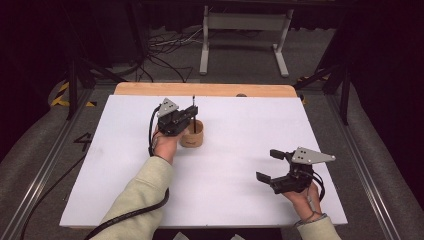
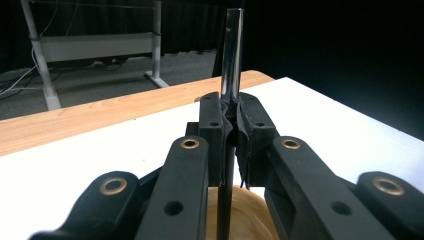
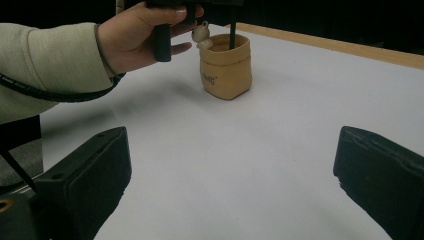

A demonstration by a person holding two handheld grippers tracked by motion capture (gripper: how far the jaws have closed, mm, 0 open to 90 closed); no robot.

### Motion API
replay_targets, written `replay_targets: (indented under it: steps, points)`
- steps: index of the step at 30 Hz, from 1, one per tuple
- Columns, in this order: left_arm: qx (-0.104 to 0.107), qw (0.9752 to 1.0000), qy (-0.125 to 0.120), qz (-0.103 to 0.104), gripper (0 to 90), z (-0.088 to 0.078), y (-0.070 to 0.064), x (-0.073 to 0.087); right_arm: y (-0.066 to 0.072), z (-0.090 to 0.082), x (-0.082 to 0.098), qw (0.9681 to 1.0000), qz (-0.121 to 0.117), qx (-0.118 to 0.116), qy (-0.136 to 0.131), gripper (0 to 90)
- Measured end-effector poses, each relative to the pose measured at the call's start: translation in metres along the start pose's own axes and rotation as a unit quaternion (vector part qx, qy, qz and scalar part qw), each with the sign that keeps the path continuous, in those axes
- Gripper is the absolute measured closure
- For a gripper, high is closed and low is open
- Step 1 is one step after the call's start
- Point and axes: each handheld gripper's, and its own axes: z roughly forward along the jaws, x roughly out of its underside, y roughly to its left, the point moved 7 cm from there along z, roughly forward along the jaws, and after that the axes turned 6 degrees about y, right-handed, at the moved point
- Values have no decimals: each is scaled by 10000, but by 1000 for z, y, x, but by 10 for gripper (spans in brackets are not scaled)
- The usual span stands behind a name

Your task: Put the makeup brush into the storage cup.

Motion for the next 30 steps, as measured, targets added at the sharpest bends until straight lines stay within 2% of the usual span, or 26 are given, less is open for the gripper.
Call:
replay_targets:
  steps: [5,6,7,10,11,13,15,17,21,26,28,30]
  points:
    - [12,10000,47,67,825,-3,-3,-1,0,1,-1,10000,10,-20,-4,23]
    - [39,10000,52,52,792,-4,-3,-1,0,1,-2,10000,-2,-25,-12,23]
    - [120,9999,53,-13,681,-5,-4,-2,0,1,-2,10000,-12,-24,-9,23]
    - [240,9996,44,-111,447,-9,-7,-5,0,2,-4,10000,-13,-37,-35,23]
    - [306,9994,29,-179,332,-14,-8,-8,-1,4,-5,10000,-21,-50,-57,22]
    - [356,9992,-48,-160,306,-23,-10,-13,-2,5,-7,10000,-31,-54,-65,22]
    - [338,9993,-116,90,276,-34,-13,-18,-2,6,-8,9999,-34,-73,-63,22]
    - [317,9988,-187,312,185,-43,-16,-21,-3,9,-10,9999,-48,-83,-70,22]
    - [408,9978,-268,442,125,-62,-22,-24,-5,12,-13,9999,-82,-92,-72,22]
    - [649,9969,-265,367,93,-84,-27,-23,-9,15,-18,9999,-115,-72,-104,17]
    - [650,9966,-283,409,83,-91,-28,-22,-12,15,-20,9998,-122,-46,-120,12]
    - [670,9967,-193,415,66,-98,-28,-19,-15,15,-22,9998,-122,-24,-147,6]
